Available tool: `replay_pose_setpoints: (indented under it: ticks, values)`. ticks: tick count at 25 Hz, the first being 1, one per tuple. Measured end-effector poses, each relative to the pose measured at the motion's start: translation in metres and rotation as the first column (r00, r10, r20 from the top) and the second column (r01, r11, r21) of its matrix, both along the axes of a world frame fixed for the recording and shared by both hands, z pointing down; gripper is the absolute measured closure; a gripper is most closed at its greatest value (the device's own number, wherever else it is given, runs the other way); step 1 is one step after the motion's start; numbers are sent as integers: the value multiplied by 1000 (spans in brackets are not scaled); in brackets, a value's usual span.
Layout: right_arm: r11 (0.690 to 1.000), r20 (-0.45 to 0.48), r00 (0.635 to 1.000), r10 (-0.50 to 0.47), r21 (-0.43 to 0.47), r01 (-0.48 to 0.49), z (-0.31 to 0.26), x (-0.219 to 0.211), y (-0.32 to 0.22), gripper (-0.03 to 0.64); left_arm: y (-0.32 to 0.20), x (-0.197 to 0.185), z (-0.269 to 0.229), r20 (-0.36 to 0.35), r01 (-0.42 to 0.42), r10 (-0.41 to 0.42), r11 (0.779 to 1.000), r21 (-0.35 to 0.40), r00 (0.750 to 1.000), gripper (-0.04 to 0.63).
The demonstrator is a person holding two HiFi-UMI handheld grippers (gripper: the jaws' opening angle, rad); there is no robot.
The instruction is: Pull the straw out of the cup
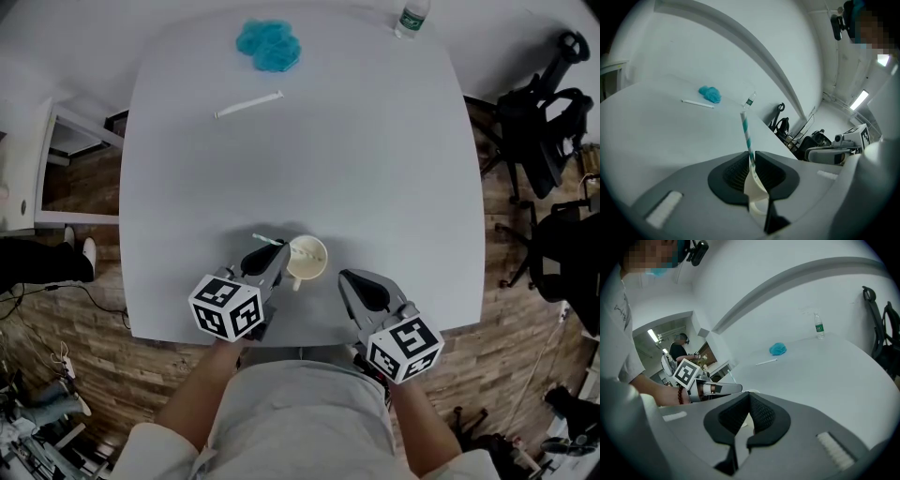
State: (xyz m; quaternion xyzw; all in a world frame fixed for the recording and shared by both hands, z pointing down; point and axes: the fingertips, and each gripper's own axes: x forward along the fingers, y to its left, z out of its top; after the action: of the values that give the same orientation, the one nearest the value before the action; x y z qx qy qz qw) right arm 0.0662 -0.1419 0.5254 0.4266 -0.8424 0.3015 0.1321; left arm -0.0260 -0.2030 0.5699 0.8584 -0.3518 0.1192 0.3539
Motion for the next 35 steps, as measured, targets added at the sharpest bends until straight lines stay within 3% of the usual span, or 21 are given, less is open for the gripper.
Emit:
replay_pose_setpoints:
  ticks: [8,35]
  values:
    - [1000,7,1000,-4,5,4,0,-2,-1,611,4,2,-8,-43,-17,17,1000,-1,999,551]
    - [999,-23,1000,-6,44,7,-14,1,12,611,13,-7,-67,-19,-14,18,982,189,1000,552]
